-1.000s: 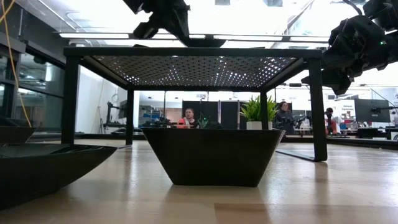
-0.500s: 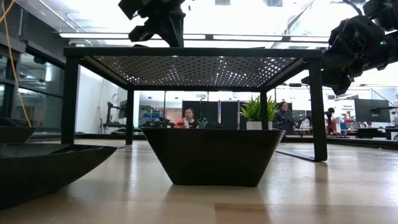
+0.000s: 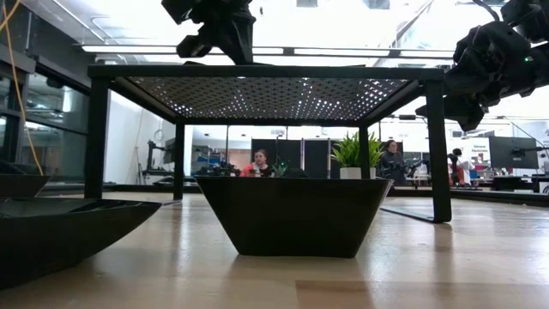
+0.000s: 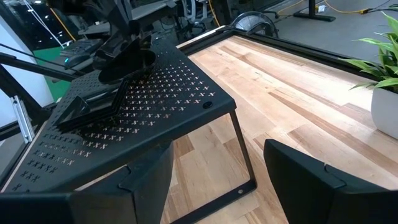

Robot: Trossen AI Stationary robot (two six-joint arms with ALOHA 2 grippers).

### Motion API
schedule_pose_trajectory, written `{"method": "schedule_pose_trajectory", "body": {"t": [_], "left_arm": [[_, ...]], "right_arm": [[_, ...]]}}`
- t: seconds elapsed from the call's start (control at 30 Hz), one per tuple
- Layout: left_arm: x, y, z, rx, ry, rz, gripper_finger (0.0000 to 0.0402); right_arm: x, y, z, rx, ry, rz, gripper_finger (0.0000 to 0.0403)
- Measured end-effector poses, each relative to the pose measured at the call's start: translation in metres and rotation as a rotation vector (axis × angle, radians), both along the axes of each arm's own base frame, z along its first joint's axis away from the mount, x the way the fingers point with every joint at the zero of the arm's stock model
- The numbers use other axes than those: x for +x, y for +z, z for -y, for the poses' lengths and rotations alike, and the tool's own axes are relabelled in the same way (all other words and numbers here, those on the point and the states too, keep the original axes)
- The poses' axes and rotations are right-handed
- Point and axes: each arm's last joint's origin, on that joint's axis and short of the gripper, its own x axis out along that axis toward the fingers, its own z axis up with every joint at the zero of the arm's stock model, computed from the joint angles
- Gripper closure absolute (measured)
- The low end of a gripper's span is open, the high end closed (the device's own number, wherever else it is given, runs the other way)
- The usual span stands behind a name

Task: Pick & Place Mini shaped plates
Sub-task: Stack the top left leaf shaped plate on top of the leaf shaped plate on the shelf, then stack the square plate on top of the square plates on the shelf

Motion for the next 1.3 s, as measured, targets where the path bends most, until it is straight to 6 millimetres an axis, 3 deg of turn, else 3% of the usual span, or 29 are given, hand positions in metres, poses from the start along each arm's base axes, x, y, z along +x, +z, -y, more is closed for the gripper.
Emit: {"method": "schedule_pose_trajectory", "body": {"t": [0.57,0.93,1.3], "left_arm": [[0.0028,-0.0028,0.0003,-0.050,0.053,0.004,0.0393],[0.0030,-0.0025,-0.0005,-0.049,0.101,0.014,0.0304],[0.0093,0.0026,0.0055,0.069,0.132,0.097,0.0290]], "right_arm": [[0.0000,0.0000,0.0000,0.000,0.000,0.000,0.0157],[0.0000,0.0000,0.0000,0.000,0.000,0.000,0.0157],[0.0000,0.0000,0.0000,0.000,0.000,0.000,0.0157]]}}
